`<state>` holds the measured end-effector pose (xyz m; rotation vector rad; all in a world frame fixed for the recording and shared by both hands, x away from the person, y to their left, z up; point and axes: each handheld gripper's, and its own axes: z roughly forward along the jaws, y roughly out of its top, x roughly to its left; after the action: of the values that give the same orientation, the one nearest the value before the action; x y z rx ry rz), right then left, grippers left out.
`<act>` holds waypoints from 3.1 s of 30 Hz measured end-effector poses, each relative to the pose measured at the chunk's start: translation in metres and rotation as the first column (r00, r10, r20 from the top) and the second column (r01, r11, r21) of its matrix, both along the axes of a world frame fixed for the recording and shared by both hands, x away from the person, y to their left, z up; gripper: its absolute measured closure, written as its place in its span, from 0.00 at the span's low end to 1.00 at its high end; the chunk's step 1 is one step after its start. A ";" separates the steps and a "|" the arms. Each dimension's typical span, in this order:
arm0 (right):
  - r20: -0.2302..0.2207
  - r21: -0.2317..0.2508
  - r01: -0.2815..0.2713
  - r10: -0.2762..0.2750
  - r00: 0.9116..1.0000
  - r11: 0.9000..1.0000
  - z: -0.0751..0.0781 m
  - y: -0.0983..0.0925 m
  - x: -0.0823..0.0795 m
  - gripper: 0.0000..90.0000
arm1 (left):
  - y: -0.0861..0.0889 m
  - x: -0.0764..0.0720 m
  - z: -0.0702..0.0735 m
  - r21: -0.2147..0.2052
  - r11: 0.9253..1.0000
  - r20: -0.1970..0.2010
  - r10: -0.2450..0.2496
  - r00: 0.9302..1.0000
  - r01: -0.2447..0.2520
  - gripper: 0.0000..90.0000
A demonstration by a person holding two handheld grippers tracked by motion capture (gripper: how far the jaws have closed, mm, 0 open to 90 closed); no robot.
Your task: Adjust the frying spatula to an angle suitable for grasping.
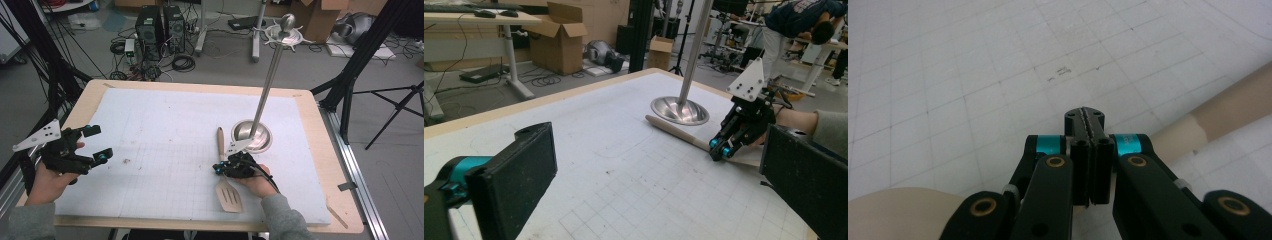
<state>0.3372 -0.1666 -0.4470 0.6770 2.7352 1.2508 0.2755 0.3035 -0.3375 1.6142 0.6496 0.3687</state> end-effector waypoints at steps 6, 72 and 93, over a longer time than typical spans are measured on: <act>-0.017 0.005 -0.004 0.004 1.000 1.000 0.000 -0.006 -0.004 1.00 | -0.001 0.002 0.000 -0.002 1.000 0.000 -0.006 1.000 0.006 0.03; 0.048 0.036 0.158 -0.160 0.986 0.987 -0.003 -0.046 0.020 1.00 | -0.001 -0.004 -0.002 0.019 1.000 -0.007 0.008 1.000 -0.008 0.03; 0.053 0.042 0.093 -0.095 0.994 0.995 -0.003 -0.017 0.031 1.00 | 0.009 -0.013 -0.004 0.023 0.999 -0.014 0.039 0.999 -0.038 0.03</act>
<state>0.3683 -0.1838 -0.4496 0.7536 2.6087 1.2855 0.2622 0.3121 -0.3416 1.6292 0.6903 0.3946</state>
